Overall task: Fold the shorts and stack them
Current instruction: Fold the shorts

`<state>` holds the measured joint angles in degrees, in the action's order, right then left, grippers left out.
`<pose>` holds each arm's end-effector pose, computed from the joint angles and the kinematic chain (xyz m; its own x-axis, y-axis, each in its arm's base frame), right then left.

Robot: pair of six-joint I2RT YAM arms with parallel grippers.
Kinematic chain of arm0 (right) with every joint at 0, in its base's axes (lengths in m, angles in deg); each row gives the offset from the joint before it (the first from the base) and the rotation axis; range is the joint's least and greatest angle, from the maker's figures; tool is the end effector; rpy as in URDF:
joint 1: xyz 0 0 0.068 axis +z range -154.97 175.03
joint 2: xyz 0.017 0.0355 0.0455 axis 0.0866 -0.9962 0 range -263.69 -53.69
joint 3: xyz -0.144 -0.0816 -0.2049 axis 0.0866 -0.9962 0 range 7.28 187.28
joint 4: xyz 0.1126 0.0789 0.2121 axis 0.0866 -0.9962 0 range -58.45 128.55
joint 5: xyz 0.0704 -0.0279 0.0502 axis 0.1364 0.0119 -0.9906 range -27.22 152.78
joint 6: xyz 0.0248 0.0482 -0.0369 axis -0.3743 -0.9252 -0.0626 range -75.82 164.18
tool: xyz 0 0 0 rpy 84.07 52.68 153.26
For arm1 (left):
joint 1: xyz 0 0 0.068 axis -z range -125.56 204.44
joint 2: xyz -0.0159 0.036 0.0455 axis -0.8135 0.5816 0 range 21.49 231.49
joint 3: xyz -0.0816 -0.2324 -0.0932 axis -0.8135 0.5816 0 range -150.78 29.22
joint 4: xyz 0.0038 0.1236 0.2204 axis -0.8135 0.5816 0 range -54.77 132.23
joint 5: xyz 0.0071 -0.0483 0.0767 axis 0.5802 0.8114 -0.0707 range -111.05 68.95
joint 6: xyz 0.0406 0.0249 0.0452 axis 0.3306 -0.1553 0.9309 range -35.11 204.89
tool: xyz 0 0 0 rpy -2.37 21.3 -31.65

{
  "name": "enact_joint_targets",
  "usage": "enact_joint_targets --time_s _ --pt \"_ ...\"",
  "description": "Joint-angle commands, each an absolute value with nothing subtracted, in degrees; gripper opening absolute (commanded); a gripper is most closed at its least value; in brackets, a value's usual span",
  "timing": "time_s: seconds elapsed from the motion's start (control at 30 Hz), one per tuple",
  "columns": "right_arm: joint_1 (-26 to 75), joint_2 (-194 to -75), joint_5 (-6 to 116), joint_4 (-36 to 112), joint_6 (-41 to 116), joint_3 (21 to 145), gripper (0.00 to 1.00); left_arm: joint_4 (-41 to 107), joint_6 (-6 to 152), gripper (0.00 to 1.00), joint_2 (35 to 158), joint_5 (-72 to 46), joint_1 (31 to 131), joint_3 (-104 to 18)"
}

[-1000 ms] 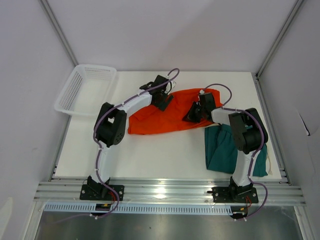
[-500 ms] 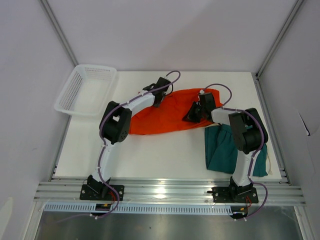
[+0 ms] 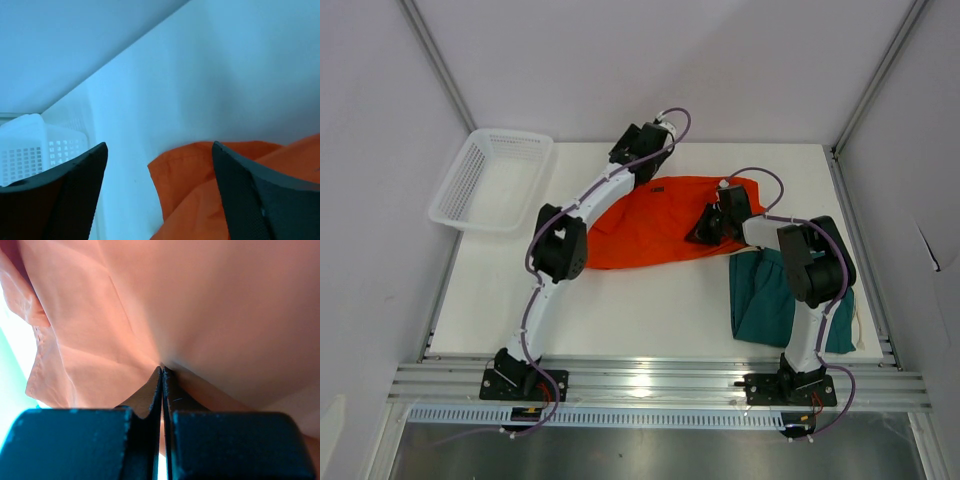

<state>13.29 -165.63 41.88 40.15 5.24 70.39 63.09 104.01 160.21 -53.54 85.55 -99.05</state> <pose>0.3724 0.1423 0.1218 -0.8708 0.3310 -0.3636 0.0314 0.7754 0.6307 0.4817 -0.2583 0.2246 -0.4769 0.6105 -0.6324 0.2447 0.7832 0.5716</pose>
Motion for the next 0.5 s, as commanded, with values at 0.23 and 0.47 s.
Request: enact_joint_targets --time_s 0.23,0.47 --pt "13.66 -166.02 41.6 41.54 5.07 71.44 0.0 68.63 98.62 0.87 151.59 -48.84 84.32 -95.01" --pt "13.66 -165.93 41.95 39.78 5.5 73.37 0.0 61.34 94.39 0.81 133.57 -45.14 86.6 -66.07"
